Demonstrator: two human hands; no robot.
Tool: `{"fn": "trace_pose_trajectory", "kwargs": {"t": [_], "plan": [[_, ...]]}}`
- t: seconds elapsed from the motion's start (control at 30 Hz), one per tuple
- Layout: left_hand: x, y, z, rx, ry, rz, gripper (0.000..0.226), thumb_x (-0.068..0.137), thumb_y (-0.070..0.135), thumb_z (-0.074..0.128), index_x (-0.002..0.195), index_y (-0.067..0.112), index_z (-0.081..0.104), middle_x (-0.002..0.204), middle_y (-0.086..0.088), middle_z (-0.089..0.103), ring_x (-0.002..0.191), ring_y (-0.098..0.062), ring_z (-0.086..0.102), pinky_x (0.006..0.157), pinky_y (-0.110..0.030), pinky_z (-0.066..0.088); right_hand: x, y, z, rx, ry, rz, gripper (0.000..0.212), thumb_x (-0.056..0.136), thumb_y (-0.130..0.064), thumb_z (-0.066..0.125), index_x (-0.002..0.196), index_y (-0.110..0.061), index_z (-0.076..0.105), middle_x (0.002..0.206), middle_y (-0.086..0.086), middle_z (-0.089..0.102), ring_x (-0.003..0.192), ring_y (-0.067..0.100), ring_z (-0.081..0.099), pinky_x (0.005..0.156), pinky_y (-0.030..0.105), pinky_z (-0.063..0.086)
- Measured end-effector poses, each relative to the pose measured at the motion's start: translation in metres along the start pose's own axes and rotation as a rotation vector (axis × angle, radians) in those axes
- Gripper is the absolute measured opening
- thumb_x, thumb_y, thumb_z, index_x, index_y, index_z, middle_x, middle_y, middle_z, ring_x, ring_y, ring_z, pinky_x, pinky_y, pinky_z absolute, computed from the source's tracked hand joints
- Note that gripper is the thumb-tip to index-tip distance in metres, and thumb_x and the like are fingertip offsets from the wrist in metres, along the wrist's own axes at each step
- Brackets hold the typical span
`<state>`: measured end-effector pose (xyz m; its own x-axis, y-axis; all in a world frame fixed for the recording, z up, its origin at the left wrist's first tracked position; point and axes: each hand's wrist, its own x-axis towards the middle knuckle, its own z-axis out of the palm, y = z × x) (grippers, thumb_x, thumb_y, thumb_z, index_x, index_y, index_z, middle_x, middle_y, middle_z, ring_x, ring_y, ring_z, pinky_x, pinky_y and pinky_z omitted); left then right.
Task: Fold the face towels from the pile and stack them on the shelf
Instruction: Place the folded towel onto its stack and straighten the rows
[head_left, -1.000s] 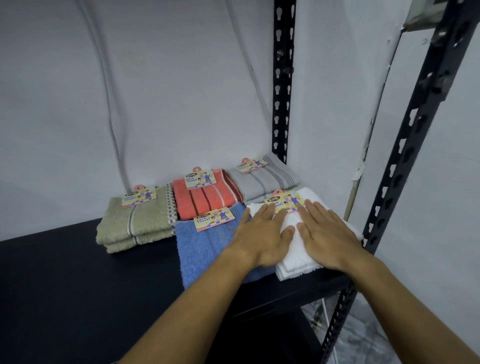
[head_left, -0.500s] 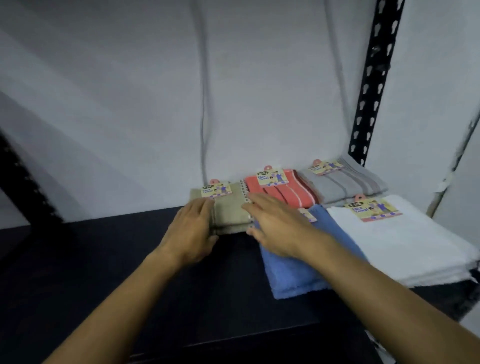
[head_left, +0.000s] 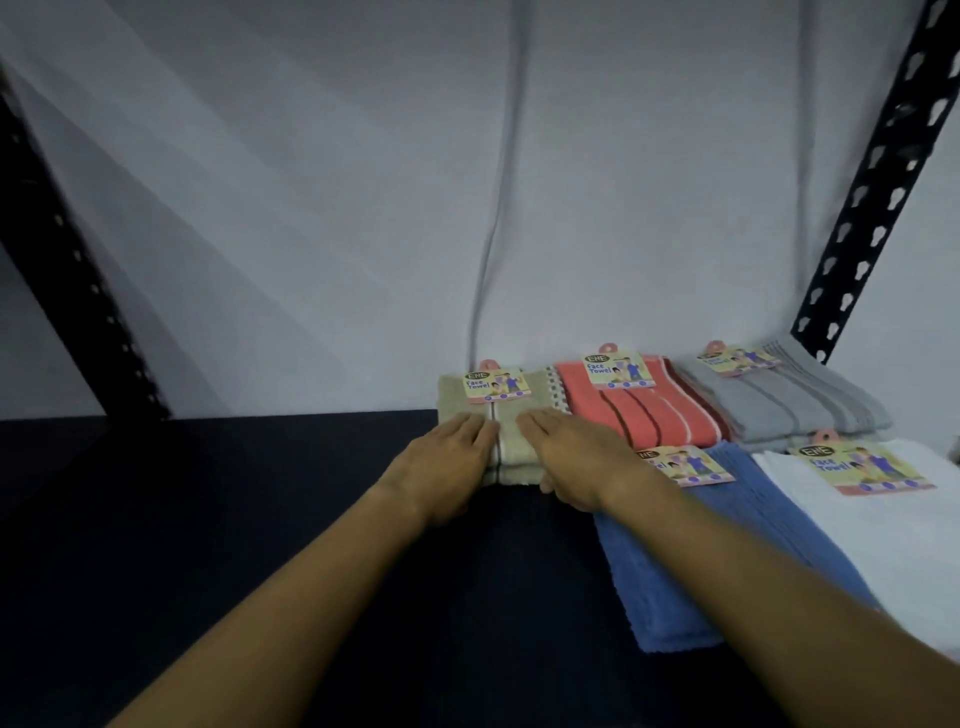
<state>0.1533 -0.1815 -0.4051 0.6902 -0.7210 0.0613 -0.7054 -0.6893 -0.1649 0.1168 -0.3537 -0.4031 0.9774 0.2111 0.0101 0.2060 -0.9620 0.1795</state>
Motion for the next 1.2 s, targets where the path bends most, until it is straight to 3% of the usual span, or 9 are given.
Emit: {"fn": "trace_pose_trajectory", "kwargs": {"t": [0.13, 0.33, 0.57, 0.7, 0.8, 0.9, 1.0, 1.07, 1.2], "plan": [[0.009, -0.005, 0.003, 0.007, -0.048, 0.01, 0.061, 0.097, 0.013, 0.049, 0.151, 0.006, 0.021, 0.155, -0.01, 0.027, 0.146, -0.023, 0.022, 0.109, -0.043, 0.041, 0.008, 0.002, -0.002, -0.044, -0.037, -0.003, 0.071, 0.087, -0.024, 0.066, 0.145, -0.011, 0.027, 0.148, 0.006, 0.036, 0.136, 0.023, 0.035, 0.102, 0.04, 0.043], [0.014, -0.003, 0.007, 0.105, -0.026, 0.002, 0.037, 0.1, 0.017, 0.047, 0.134, 0.007, 0.037, 0.138, -0.013, 0.047, 0.127, -0.027, 0.045, 0.095, -0.042, 0.05, 0.007, -0.007, -0.009, -0.136, -0.045, -0.011, 0.054, 0.089, -0.021, 0.06, 0.137, -0.01, 0.037, 0.136, 0.007, 0.046, 0.124, 0.025, 0.045, 0.093, 0.038, 0.044], [-0.035, -0.009, 0.005, 0.081, -0.015, 0.026, 0.033, 0.099, 0.016, 0.049, 0.131, 0.013, 0.04, 0.138, -0.008, 0.047, 0.126, -0.025, 0.046, 0.092, -0.042, 0.052, -0.021, -0.037, -0.018, -0.155, 0.004, -0.096, 0.044, 0.091, -0.024, 0.057, 0.13, -0.01, 0.041, 0.126, 0.006, 0.051, 0.113, 0.025, 0.05, 0.071, 0.035, 0.035], [-0.097, -0.016, 0.01, 0.048, 0.075, 0.059, 0.046, 0.089, 0.016, 0.059, 0.133, 0.013, 0.045, 0.136, -0.004, 0.05, 0.127, -0.022, 0.05, 0.084, -0.038, 0.057, -0.054, -0.069, -0.016, -0.044, 0.087, -0.191, 0.062, 0.09, -0.032, 0.061, 0.14, -0.01, 0.032, 0.138, 0.005, 0.044, 0.125, 0.024, 0.042, 0.087, 0.037, 0.044], [-0.143, -0.02, 0.012, 0.0, 0.149, 0.069, 0.073, 0.054, 0.018, 0.089, 0.12, 0.012, 0.06, 0.118, -0.004, 0.067, 0.11, -0.02, 0.067, 0.06, -0.028, 0.061, -0.073, -0.095, -0.006, 0.025, 0.168, -0.251, 0.07, 0.089, -0.033, 0.063, 0.146, -0.009, 0.029, 0.144, 0.007, 0.04, 0.131, 0.025, 0.038, 0.102, 0.038, 0.042], [-0.171, -0.021, 0.017, -0.029, 0.171, 0.009, 0.079, 0.044, 0.014, 0.09, 0.117, 0.014, 0.059, 0.114, -0.003, 0.069, 0.105, -0.019, 0.069, 0.054, -0.025, 0.059, -0.079, -0.117, 0.0, 0.052, 0.201, -0.264, 0.073, 0.087, -0.031, 0.065, 0.146, -0.007, 0.03, 0.144, 0.008, 0.041, 0.133, 0.026, 0.038, 0.105, 0.038, 0.042], [-0.186, -0.023, 0.018, -0.022, 0.194, -0.055, 0.086, 0.043, 0.015, 0.091, 0.121, 0.015, 0.057, 0.119, -0.002, 0.068, 0.109, -0.018, 0.068, 0.06, -0.024, 0.06, -0.08, -0.134, -0.002, 0.091, 0.207, -0.255, 0.075, 0.088, -0.025, 0.064, 0.149, -0.007, 0.024, 0.15, 0.008, 0.035, 0.14, 0.025, 0.03, 0.11, 0.034, 0.037], [-0.192, -0.025, 0.017, -0.035, 0.188, -0.093, 0.091, 0.041, 0.017, 0.092, 0.125, 0.014, 0.057, 0.123, -0.003, 0.066, 0.112, -0.018, 0.067, 0.077, -0.022, 0.057, -0.081, -0.141, -0.005, 0.116, 0.221, -0.244, 0.074, 0.092, -0.023, 0.058, 0.152, -0.009, 0.016, 0.155, 0.007, 0.026, 0.144, 0.023, 0.021, 0.114, 0.032, 0.027], [-0.198, -0.024, 0.021, -0.043, 0.18, -0.109, 0.089, 0.067, 0.019, 0.077, 0.147, 0.015, 0.039, 0.152, -0.007, 0.043, 0.141, -0.021, 0.041, 0.114, -0.034, 0.023, -0.086, -0.14, -0.011, 0.187, 0.201, -0.242, 0.074, 0.098, -0.034, 0.049, 0.154, -0.014, 0.006, 0.161, 0.002, 0.009, 0.148, 0.016, 0.003, 0.114, 0.022, 0.005]]}}
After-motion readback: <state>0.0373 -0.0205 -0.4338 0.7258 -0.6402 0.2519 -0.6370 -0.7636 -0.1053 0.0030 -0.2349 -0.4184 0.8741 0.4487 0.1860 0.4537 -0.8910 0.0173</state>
